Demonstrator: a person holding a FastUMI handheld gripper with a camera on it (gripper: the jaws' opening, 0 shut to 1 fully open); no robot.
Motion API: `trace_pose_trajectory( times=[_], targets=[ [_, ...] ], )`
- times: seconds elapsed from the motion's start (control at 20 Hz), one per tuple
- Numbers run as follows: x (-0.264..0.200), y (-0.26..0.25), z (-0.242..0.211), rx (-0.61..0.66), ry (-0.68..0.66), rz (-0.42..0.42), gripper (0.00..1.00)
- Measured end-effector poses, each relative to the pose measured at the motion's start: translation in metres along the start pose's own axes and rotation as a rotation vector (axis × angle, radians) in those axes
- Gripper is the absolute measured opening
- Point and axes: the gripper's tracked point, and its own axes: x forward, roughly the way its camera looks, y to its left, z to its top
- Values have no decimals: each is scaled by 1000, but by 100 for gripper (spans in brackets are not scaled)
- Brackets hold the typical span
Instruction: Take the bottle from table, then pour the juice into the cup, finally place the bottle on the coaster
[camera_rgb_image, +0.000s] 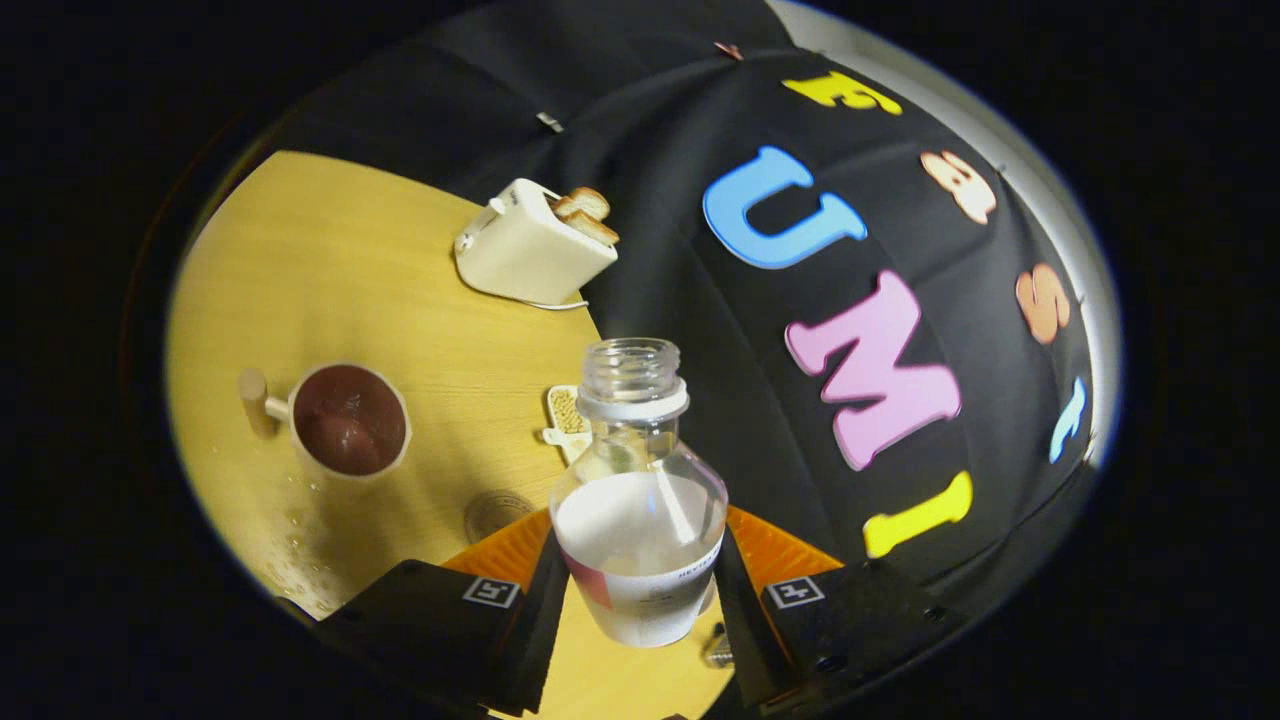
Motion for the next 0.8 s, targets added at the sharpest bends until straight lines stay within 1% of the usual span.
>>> trace_pose_trajectory(
  times=[0.15, 0.3, 0.35, 0.5, 0.55, 0.65, 0.75, 0.8],
  targets=[
    [15, -3, -11, 260, 23, 2, 74],
    [30, -11, -14, 448, 4, -21, 74],
    [32, -11, -15, 508, -4, -16, 74],
    [43, 0, -18, 694, -23, 34, 74],
    [48, -1, -17, 749, -39, 37, 74],
    [58, -4, -18, 822, -76, 25, 74],
    [66, -3, -21, 852, -101, 17, 74],
    [71, 4, -26, 853, -85, 20, 74]
  ],
)
